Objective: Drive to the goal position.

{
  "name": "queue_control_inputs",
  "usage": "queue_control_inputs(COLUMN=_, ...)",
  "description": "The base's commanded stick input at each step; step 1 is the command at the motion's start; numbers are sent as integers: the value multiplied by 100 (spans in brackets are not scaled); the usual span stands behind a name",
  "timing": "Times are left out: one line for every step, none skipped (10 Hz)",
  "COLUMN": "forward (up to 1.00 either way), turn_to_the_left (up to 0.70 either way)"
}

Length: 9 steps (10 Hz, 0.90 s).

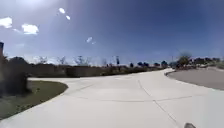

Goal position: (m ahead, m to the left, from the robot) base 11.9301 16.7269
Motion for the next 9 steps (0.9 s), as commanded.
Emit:
queue_control_inputs(forward=70, turn_to_the_left=0)
queue_control_inputs(forward=70, turn_to_the_left=0)
queue_control_inputs(forward=70, turn_to_the_left=0)
queue_control_inputs(forward=70, turn_to_the_left=0)
queue_control_inputs(forward=70, turn_to_the_left=0)
queue_control_inputs(forward=70, turn_to_the_left=0)
queue_control_inputs(forward=70, turn_to_the_left=0)
queue_control_inputs(forward=70, turn_to_the_left=0)
queue_control_inputs(forward=70, turn_to_the_left=0)
